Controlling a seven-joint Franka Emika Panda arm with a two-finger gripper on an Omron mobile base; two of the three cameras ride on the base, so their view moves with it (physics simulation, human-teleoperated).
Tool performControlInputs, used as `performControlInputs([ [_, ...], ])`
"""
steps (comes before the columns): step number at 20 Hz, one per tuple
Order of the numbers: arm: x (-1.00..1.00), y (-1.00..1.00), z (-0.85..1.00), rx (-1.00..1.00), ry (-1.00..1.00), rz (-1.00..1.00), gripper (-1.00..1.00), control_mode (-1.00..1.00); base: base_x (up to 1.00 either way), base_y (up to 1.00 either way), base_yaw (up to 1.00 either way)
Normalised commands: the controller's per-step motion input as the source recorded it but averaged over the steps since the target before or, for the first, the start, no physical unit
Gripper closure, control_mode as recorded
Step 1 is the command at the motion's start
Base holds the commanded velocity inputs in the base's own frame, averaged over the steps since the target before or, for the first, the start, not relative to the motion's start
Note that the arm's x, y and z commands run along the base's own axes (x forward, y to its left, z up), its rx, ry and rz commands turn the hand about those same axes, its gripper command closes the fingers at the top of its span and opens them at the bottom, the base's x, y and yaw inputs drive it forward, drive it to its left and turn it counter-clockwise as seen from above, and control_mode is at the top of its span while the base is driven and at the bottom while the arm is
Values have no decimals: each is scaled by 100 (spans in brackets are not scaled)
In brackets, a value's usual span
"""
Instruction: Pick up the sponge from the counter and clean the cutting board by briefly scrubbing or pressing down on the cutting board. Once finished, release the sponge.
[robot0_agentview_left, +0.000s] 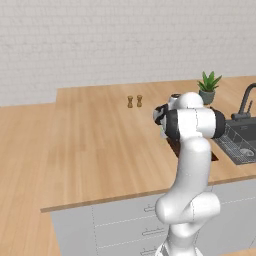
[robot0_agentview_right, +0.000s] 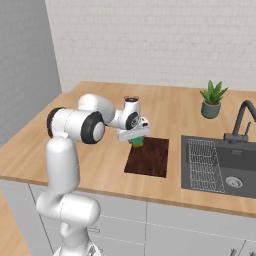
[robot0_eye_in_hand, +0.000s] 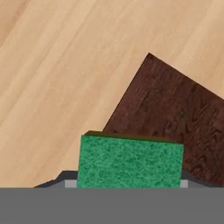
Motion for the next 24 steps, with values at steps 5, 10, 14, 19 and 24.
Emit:
performControlInputs([
  [5, 46, -2, -31, 4, 2, 0, 100, -100, 0, 0, 0],
  [10, 21, 0, -23, 6, 6, 0, 100, -100, 0, 0, 0],
  [14, 16, -13, -25, 4, 5, 0, 100, -100, 0, 0, 0],
  [19, 16, -14, -11, -6, 0, 0, 100, -100, 0, 0, 0],
  [24, 0, -28, -4, -11, -4, 0, 100, -100, 0, 0, 0],
])
